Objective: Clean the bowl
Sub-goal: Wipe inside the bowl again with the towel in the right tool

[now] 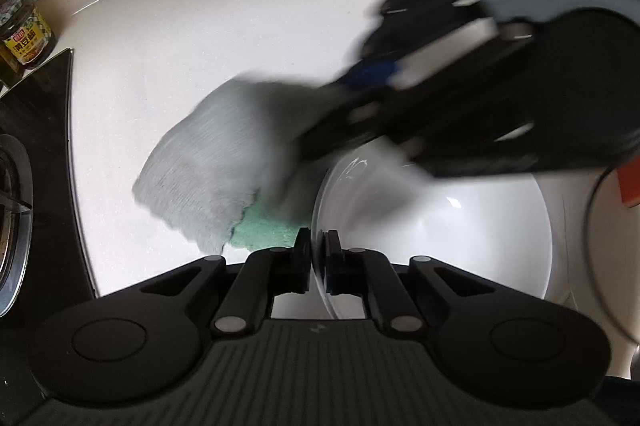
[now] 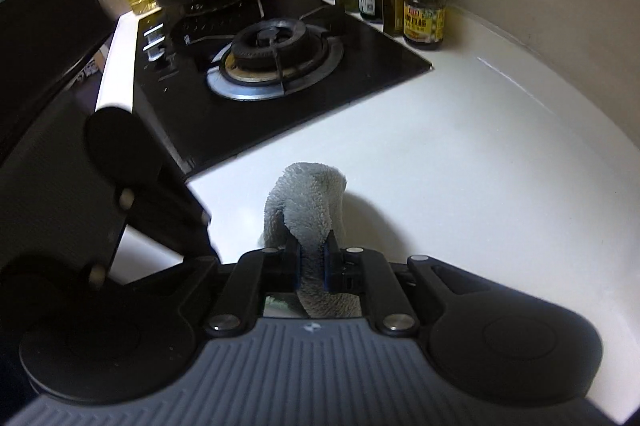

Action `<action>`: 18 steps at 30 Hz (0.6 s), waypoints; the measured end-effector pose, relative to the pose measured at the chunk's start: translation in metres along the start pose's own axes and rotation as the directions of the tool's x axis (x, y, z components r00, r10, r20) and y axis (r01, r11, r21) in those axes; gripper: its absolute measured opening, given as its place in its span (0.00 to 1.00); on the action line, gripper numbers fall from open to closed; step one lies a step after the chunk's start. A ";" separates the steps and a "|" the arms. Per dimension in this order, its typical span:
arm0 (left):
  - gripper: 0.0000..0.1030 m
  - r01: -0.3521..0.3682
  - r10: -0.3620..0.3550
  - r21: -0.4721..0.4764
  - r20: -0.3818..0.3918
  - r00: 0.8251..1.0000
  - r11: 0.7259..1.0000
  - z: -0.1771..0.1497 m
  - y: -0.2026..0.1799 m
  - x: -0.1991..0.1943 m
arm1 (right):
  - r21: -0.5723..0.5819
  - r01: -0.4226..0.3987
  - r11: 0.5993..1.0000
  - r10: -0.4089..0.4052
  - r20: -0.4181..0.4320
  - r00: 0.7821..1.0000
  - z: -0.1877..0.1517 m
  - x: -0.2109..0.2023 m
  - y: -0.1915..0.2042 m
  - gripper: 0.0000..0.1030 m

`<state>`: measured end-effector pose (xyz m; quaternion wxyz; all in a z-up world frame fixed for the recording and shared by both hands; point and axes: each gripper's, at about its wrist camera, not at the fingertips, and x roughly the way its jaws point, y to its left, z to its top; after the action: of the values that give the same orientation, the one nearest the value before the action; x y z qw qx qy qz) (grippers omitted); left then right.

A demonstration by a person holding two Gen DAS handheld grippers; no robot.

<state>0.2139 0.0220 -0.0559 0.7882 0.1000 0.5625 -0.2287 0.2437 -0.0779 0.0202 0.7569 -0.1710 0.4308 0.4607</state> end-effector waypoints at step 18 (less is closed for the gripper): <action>0.07 -0.040 0.037 -0.070 -0.045 0.998 0.997 -0.008 0.018 -0.010 | -0.141 0.116 0.983 -0.104 0.086 0.991 -0.033 -0.065 0.059 0.08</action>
<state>0.2130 0.0432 -0.0514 0.7830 0.0880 0.5854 -0.1911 0.1637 -0.1047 0.0619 0.7830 -0.2311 0.3561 0.4547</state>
